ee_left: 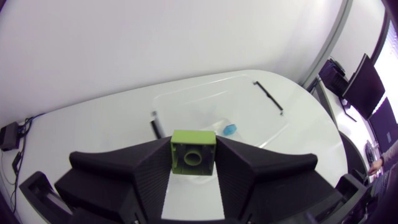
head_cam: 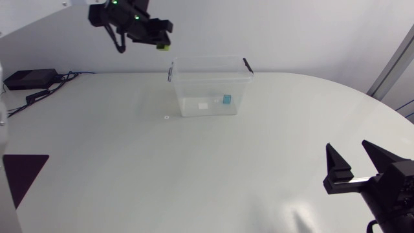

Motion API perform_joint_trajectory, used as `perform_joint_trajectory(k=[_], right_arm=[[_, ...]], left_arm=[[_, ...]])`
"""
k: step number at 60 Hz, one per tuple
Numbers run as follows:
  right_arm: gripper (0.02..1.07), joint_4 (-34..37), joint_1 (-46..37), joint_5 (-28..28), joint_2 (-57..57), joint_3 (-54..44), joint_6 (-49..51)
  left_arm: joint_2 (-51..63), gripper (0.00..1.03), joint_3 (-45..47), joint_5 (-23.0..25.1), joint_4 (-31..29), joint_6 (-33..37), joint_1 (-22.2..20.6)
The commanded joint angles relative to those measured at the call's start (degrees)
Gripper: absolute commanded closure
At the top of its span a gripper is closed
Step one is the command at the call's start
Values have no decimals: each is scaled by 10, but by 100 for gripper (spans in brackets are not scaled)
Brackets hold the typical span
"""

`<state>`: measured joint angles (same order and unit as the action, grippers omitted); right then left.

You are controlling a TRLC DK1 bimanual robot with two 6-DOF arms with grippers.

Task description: Place the duplo bricks in the container

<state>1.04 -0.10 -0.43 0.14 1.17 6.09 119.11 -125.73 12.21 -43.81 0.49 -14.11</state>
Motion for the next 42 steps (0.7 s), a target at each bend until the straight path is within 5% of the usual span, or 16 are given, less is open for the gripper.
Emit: perform_joint_trajectory(k=[1,29,42], right_arm=[[7,-5,1,-5,-4,-12,8],[7,-5,1,-5,-4,-12,8],[7,-4,1,-5,-4,-12,8]], left_arm=[[50,6,-74,5,-34,-24,-36],[2,3,-4,-2,-35,-29,54],[-114,3,180,-2,55,-7,99]])
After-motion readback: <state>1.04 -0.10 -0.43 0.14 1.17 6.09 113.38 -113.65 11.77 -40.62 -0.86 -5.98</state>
